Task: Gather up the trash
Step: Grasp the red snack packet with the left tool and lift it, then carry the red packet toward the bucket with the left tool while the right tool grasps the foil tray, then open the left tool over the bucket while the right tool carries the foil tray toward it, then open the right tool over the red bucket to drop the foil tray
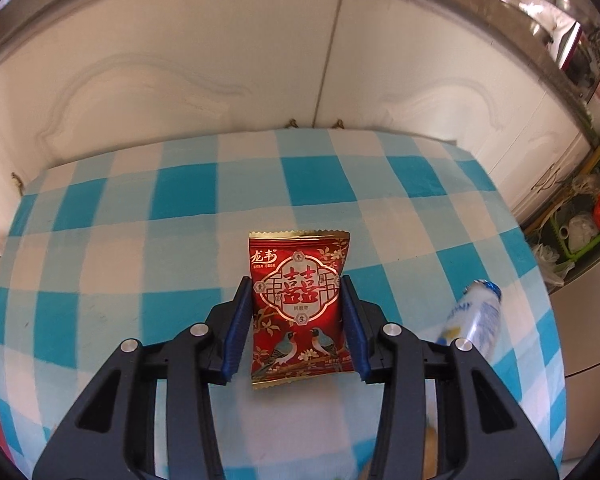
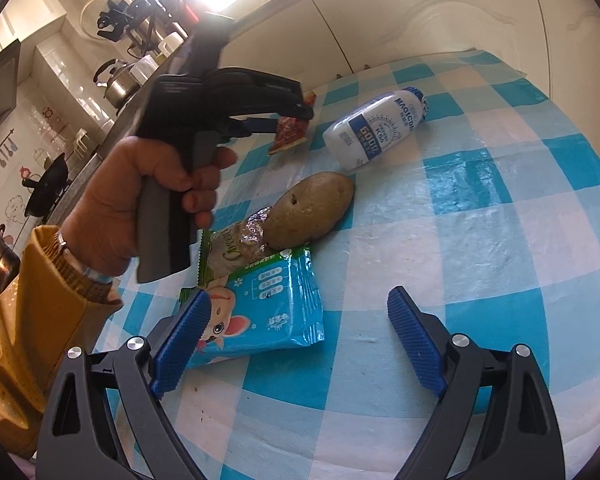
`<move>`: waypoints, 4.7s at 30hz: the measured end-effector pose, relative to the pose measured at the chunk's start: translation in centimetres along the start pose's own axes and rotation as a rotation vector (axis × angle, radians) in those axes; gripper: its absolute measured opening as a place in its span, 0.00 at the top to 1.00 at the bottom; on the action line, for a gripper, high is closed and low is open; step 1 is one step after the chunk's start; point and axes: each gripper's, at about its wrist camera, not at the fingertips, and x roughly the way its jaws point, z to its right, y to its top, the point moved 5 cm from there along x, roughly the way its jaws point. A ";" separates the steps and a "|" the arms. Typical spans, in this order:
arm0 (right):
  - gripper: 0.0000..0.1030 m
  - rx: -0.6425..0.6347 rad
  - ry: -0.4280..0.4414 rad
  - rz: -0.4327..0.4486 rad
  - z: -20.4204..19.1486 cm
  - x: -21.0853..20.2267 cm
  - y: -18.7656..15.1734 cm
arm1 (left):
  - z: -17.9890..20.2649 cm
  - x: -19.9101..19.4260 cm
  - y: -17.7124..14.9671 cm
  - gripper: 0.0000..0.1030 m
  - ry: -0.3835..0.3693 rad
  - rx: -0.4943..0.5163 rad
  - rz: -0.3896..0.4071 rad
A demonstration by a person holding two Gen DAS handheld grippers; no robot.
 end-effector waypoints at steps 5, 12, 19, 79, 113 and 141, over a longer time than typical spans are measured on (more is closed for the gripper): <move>0.13 -0.071 -0.012 -0.031 -1.7 0.8 -0.5 | -2.0 -3.2 -1.7 0.57 -0.031 -0.029 0.043; 0.13 -0.130 -0.051 -0.052 -2.8 1.5 -1.1 | -5.2 -7.6 -5.2 0.57 -0.072 -0.087 0.096; 0.13 -0.131 -0.059 -0.049 -3.9 1.8 -0.7 | -11.7 -12.9 -9.6 0.57 -0.030 -0.193 0.155; 0.36 -0.591 -0.179 -0.192 -20.0 17.3 3.6 | -27.8 -19.9 -23.6 0.57 -0.012 -0.475 0.215; 0.36 -0.747 0.138 -0.302 -37.3 21.2 -3.4 | -37.7 -22.8 -29.9 0.57 0.106 -0.687 0.266; 0.14 -0.512 0.164 -0.220 -33.9 17.8 -0.9 | -38.3 -21.7 -31.4 0.19 0.147 -0.756 0.228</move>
